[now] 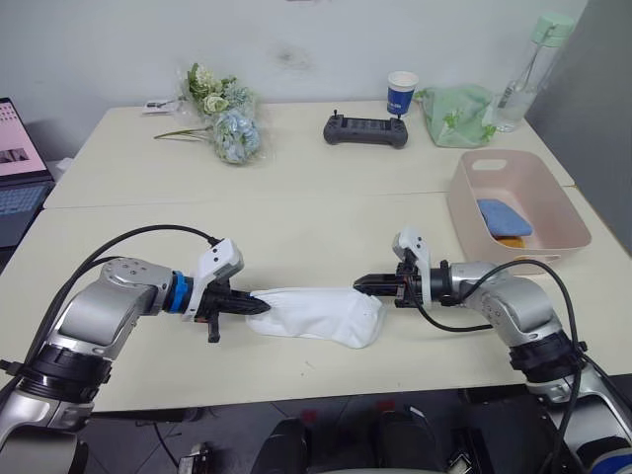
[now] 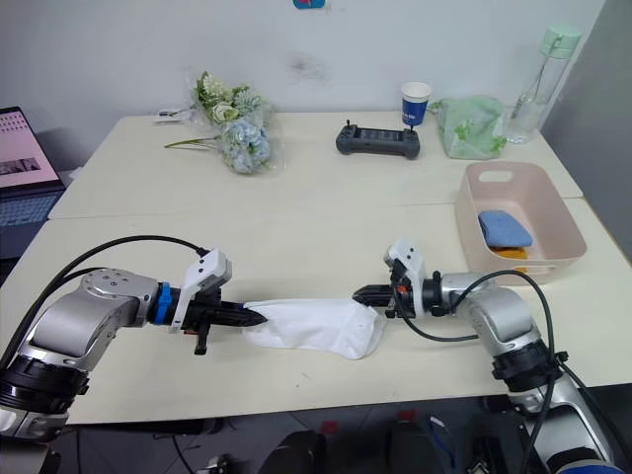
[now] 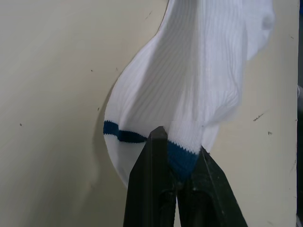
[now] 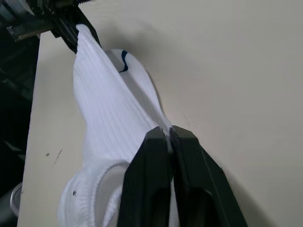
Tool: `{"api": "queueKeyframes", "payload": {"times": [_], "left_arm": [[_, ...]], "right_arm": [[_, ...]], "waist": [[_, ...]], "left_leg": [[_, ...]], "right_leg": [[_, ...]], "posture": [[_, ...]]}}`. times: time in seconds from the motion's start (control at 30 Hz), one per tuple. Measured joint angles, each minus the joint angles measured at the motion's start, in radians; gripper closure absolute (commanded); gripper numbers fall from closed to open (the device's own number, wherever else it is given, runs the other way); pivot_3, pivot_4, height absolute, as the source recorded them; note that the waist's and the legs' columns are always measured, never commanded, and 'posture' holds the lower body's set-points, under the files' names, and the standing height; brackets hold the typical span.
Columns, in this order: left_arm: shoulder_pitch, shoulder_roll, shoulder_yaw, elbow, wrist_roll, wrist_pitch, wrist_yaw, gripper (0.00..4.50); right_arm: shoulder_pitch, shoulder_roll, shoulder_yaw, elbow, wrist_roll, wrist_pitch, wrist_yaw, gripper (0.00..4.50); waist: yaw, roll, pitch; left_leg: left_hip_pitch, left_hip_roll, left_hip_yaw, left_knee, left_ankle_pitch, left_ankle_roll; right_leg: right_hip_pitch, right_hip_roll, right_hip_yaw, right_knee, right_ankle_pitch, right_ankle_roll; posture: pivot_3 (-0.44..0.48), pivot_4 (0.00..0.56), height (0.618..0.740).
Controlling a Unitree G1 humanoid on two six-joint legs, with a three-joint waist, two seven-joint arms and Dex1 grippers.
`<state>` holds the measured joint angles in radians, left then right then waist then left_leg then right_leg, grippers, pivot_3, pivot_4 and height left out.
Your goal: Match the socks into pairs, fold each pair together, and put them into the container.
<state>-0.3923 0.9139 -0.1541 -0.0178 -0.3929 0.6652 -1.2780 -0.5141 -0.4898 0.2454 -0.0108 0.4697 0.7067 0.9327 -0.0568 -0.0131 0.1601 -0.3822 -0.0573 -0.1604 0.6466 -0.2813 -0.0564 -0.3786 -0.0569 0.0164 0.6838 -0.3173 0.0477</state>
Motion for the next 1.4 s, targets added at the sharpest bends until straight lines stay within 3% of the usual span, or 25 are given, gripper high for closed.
{"api": "queueKeyframes", "payload": {"times": [0.1, 0.2, 0.5, 1.07, 1.13, 1.23, 1.37, 1.4], "left_arm": [[0.001, -0.003, 0.0, 0.01, 0.0, -0.008, -0.003, 3.18], [0.002, -0.017, 0.0, 0.013, 0.001, -0.013, 0.004, 2.22], [0.012, 0.027, 0.095, 0.024, -0.056, 0.039, -0.02, 2.22], [0.08, -0.019, 0.124, 0.019, -0.051, -0.026, 0.083, 2.22], [0.08, -0.026, 0.124, 0.019, -0.052, -0.027, 0.086, 2.18], [0.08, -0.026, 0.124, 0.019, -0.048, -0.052, 0.086, 2.72], [0.08, -0.03, 0.124, 0.018, -0.049, -0.06, 0.089, 3.91], [0.08, -0.031, 0.124, 0.017, -0.05, -0.059, 0.088, 4.2]], "right_arm": [[0.0, 0.002, -0.044, 0.0, 0.004, 0.004, -0.017, 2.05], [0.0, -0.003, -0.08, -0.014, 0.025, 0.029, -0.02, 2.0], [0.104, -0.088, -0.184, -0.164, 0.101, 0.148, -0.03, 2.0], [0.189, -0.061, -0.103, -0.242, 0.06, 0.117, -0.08, 2.0], [0.189, -0.062, -0.102, -0.242, 0.059, 0.11, -0.076, 2.37], [0.195, -0.073, -0.093, -0.242, 0.055, 0.095, -0.064, 3.16], [0.216, -0.088, -0.078, -0.243, 0.05, 0.081, -0.048, 4.49], [0.216, -0.091, -0.074, -0.243, 0.048, 0.078, -0.045, 4.5]], "waist": [[0.0, 0.0, 0.0], [0.0, 0.0, 0.0], [0.001, 0.0, 0.0], [0.002, 0.0, 0.0], [0.002, 0.0, 0.0], [0.002, 0.0, 0.0], [0.003, 0.0, 0.0], [0.002, 0.0, 0.0]], "left_leg": [[0.0, 0.0, 0.0, 0.0, 0.0, 0.0], [0.0, 0.0, 0.0, 0.0, 0.0, 0.0], [0.0, 0.0, 0.0, 0.0, 0.0, 0.0], [0.0, 0.0, 0.0, 0.0, 0.0, 0.0], [0.0, 0.0, 0.0, 0.0, 0.0, 0.0], [0.0, 0.0, 0.0, 0.0, 0.0, 0.0], [0.0, 0.0, 0.0, 0.0, 0.0, 0.0], [0.0, 0.0, 0.0, 0.0, 0.0, 0.0]], "right_leg": [[0.0, 0.0, 0.0, 0.0, 0.0, 0.0], [0.0, 0.0, 0.0, 0.0, 0.0, 0.0], [0.0, 0.0, 0.0, 0.0, 0.0, 0.0], [0.0, 0.0, 0.0, 0.0, 0.0, 0.0], [0.0, 0.0, 0.0, 0.0, 0.0, 0.0], [0.0, 0.0, 0.0, 0.0, 0.0, 0.0], [0.0, 0.0, 0.0, 0.0, 0.0, 0.0], [0.0, 0.0, 0.0, 0.0, 0.0, 0.0]], "posture": [[0.0, 0.15, 0.74], [0.0, 0.15, 0.74], [0.0, 0.15, 0.74], [0.0, 0.15, 0.74], [0.0, 0.15, 0.74], [0.0, 0.15, 0.74], [0.0, 0.15, 0.74], [0.0, 0.15, 0.74]]}}
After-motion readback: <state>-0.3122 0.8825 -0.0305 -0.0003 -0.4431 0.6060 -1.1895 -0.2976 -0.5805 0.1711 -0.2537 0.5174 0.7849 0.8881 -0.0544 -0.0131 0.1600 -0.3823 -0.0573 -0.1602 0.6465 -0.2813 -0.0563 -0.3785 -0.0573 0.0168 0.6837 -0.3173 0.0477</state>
